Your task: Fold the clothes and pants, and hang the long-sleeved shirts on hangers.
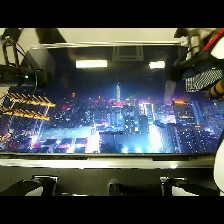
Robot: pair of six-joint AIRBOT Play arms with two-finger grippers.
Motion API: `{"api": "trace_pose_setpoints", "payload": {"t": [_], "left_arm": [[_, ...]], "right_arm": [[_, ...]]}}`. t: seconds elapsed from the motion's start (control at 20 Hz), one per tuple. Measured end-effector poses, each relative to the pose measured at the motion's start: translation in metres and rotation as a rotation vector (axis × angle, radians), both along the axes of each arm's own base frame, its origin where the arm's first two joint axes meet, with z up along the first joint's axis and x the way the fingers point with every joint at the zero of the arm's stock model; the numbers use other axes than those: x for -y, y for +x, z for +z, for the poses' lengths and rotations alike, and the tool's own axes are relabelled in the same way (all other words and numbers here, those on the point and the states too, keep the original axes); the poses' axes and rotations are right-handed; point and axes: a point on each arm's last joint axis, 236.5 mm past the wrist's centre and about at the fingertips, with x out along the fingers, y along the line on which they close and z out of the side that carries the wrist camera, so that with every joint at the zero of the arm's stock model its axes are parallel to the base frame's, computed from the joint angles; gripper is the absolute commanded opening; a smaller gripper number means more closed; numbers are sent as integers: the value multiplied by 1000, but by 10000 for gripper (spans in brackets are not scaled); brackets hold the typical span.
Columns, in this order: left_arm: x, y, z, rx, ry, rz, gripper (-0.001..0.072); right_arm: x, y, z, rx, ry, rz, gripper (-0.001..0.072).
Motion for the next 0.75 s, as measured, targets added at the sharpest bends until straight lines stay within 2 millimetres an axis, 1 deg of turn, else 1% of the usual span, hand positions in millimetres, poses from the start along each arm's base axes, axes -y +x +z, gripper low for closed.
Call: {"api": "trace_pose_setpoints", "payload": {"t": [0.1,0.25,0.75], "left_arm": [[-1,0,-4,-4,8,-1,18],[-2,0,-9,-13,18,-5,18],[-2,0,-13,-21,25,-7,17]], "right_arm": [[-3,-4,-14,-54,-16,14,20],[-6,-7,-23,-92,-25,27,20],[-7,-11,-28,-119,-29,35,20]]}}
